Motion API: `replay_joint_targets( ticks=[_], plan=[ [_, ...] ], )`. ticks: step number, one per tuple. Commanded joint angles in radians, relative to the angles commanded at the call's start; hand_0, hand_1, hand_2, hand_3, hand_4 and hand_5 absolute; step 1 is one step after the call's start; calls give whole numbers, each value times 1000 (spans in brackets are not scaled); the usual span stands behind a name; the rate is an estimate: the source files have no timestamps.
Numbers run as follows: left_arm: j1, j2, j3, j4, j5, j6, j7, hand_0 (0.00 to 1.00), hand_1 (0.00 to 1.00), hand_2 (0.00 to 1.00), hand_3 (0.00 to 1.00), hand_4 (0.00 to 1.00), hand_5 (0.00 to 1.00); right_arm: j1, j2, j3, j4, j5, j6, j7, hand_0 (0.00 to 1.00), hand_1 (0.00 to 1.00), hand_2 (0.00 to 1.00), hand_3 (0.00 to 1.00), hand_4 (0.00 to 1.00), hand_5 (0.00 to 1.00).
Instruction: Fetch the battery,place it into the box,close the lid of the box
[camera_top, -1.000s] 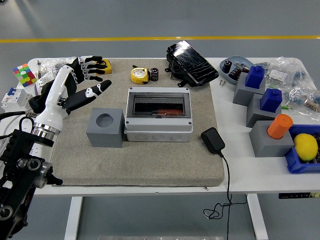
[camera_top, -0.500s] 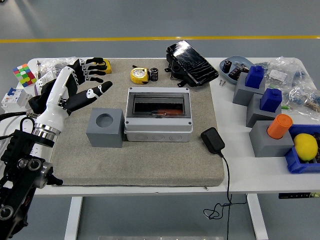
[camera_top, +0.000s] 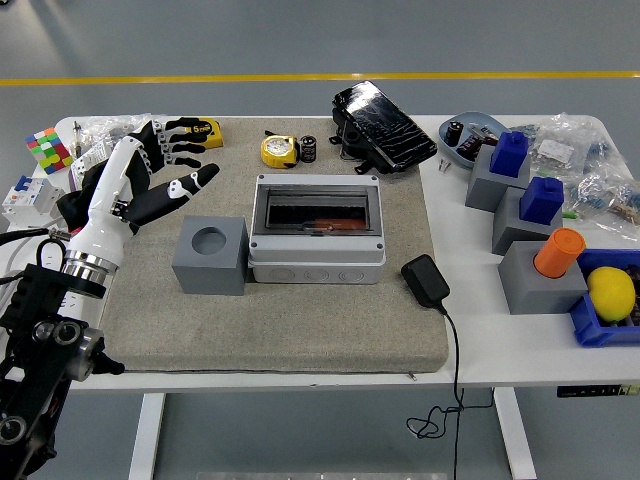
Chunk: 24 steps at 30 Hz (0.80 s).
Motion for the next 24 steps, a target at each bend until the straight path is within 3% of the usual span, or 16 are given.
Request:
replay_joint_targets(
  ticks=[24],
  plan=[
    [-5, -13, -16, -24, 0, 0, 4, 477, 617, 644, 704, 998, 392, 14, -1, -5, 0, 15, 2, 5, 748, 713, 735, 767, 998, 668]
  ],
)
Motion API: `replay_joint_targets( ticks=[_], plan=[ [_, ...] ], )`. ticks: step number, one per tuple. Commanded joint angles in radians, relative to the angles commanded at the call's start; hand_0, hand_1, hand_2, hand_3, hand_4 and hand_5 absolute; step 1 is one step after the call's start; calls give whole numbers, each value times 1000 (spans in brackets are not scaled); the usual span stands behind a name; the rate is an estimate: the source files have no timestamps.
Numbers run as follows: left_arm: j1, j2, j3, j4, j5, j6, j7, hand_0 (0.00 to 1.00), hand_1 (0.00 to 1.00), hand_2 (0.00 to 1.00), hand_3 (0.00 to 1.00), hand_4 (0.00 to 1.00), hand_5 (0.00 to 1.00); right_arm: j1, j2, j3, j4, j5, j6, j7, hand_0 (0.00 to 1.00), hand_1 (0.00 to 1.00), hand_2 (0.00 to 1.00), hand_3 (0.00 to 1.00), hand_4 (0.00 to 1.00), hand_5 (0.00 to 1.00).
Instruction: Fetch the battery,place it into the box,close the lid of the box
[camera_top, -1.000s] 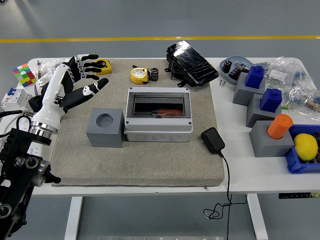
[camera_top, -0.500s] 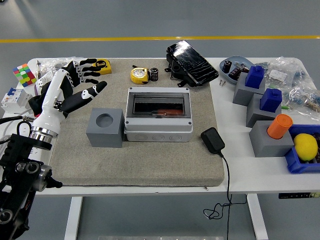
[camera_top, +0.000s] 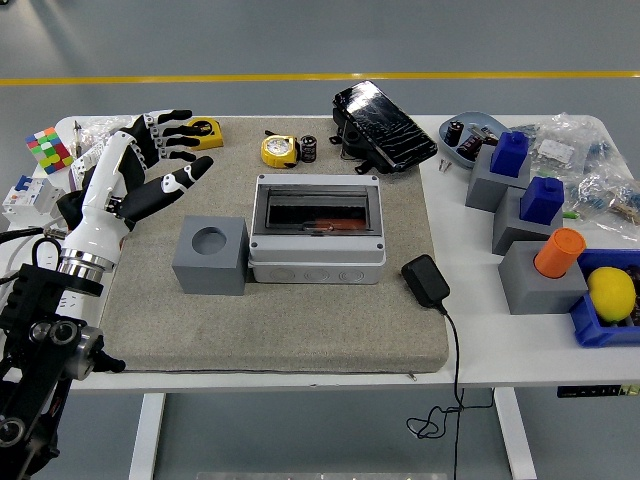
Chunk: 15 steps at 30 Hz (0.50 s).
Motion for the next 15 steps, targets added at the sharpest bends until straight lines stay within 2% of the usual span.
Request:
replay_joint_targets(
  ticks=[15],
  plan=[
    [0, -1, 4, -2, -1, 0, 0, 478, 617, 644, 704, 998, 392, 3, 1, -8, 0, 6, 0, 2, 747, 713, 734, 767, 998, 667]
  ],
)
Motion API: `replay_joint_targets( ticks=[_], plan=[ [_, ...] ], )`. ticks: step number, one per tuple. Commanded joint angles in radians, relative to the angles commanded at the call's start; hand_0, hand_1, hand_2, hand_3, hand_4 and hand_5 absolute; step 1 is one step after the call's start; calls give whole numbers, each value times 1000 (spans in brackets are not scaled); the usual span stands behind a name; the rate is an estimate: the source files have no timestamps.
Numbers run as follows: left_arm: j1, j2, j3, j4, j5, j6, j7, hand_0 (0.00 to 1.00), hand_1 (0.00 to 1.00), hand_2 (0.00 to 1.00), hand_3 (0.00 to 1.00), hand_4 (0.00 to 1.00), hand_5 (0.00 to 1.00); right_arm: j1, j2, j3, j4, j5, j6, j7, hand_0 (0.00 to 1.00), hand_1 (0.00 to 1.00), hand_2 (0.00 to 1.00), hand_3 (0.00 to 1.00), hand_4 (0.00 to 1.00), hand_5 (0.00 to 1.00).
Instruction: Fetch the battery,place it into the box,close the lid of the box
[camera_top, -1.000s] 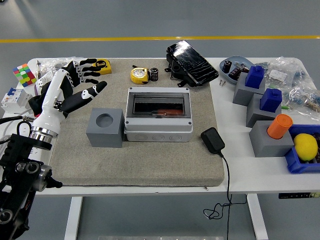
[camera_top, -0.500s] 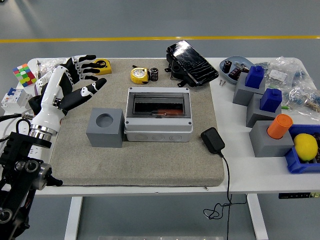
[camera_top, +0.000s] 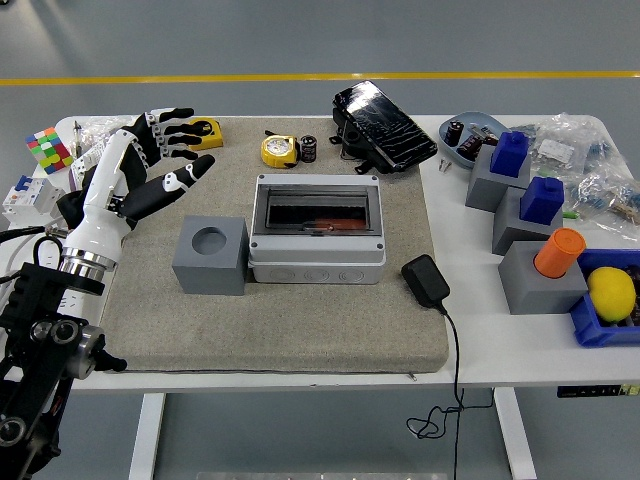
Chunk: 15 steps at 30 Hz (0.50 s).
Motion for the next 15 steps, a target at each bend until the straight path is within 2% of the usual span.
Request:
replay_joint_targets(
  ticks=[15],
  plan=[
    [1, -1, 1, -1, 1, 0, 0, 476, 616, 644, 704, 998, 394, 0, 0, -7, 0, 3, 0, -1, 747, 713, 734, 766, 998, 667]
  ],
)
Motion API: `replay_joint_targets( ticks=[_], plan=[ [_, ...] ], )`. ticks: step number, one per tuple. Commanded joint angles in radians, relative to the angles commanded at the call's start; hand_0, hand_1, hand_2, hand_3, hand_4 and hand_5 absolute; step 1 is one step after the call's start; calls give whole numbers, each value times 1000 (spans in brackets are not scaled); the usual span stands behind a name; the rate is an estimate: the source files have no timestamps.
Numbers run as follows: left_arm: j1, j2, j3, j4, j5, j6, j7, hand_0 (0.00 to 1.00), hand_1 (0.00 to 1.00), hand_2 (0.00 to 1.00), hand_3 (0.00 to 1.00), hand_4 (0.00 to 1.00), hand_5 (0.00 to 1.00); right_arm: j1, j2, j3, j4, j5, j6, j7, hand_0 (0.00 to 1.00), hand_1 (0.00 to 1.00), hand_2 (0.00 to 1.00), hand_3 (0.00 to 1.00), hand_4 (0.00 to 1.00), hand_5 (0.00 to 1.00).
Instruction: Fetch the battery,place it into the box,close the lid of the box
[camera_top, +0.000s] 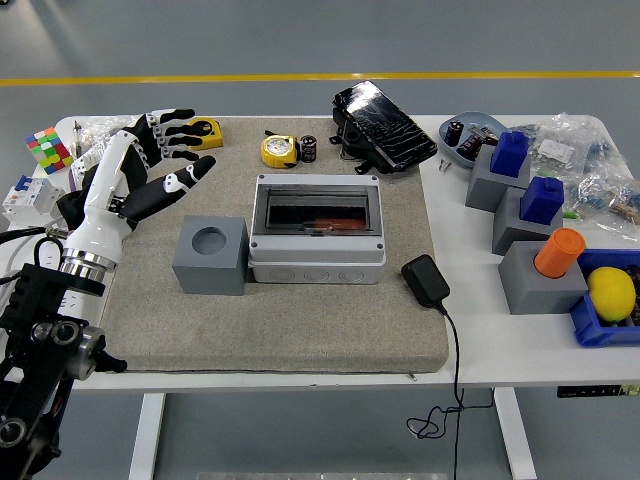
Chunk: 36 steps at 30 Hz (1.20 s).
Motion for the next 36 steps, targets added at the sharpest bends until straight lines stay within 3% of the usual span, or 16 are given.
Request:
replay_joint_targets(
  ticks=[36],
  plan=[
    [0, 0, 0, 1, 0, 0, 0, 477, 614, 644, 704, 998, 394, 0, 0, -6, 0, 3, 1, 1, 748, 713, 734, 767, 998, 665]
  ],
)
